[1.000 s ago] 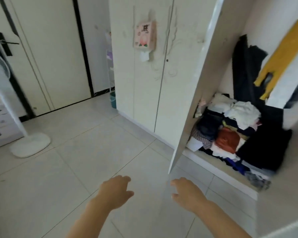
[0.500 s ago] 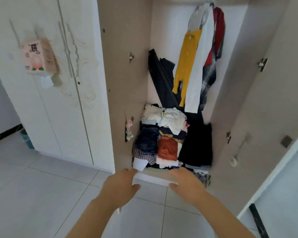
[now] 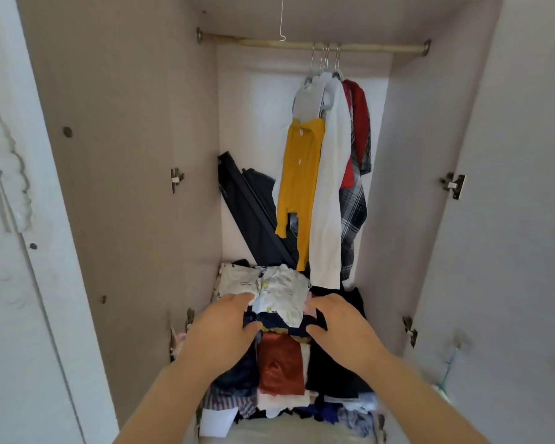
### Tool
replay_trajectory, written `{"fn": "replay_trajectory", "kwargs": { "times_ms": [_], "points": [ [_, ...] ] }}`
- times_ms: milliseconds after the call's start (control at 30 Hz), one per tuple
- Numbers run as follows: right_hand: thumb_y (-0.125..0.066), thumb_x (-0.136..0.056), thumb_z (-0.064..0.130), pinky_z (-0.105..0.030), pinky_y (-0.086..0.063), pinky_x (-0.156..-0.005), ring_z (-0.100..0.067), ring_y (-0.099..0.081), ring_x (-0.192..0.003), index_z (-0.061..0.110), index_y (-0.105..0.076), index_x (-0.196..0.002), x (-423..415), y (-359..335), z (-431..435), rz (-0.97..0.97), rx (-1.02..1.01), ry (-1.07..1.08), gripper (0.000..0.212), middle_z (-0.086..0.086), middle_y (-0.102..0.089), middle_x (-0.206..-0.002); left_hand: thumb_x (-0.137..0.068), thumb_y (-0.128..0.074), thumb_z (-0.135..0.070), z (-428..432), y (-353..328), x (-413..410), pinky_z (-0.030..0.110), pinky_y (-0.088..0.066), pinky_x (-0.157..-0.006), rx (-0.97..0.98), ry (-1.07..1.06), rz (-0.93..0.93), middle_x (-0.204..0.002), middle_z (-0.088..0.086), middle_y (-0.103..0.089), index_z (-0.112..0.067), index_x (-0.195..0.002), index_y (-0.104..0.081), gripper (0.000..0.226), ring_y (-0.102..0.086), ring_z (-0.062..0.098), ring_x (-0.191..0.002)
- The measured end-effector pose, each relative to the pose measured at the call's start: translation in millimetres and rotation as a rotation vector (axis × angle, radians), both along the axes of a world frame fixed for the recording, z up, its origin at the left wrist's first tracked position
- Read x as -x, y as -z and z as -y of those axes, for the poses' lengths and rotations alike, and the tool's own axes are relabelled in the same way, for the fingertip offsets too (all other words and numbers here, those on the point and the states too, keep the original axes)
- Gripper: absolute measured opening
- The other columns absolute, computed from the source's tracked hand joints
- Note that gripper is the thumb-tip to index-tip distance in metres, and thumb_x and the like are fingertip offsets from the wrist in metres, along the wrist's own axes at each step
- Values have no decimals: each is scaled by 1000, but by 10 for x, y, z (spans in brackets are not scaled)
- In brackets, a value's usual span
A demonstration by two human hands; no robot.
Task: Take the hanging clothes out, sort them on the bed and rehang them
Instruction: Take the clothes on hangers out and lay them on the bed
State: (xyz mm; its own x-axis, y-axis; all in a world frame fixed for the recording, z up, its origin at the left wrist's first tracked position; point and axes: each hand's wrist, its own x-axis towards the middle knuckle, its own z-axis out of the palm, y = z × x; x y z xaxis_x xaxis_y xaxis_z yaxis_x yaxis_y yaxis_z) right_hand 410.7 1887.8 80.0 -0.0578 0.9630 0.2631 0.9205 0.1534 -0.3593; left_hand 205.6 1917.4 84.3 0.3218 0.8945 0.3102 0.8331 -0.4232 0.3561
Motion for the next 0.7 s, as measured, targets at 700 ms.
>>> {"fn": "replay_trajectory", "kwargs": {
  "times_ms": [700],
  "points": [
    [-52, -93, 23, -26, -33, -104, -18, -43, -124, 19, -41, -138, -1018, -1719, -3509, 21, -376, -95, 46, -5, -42, -139, -89, -54, -37, -3337, -1421, -1131, 29, -39, -97, -442, -46, 306, -137, -2, -46, -23, -137, -40, 52, -46, 15, -122]
  ]
}}
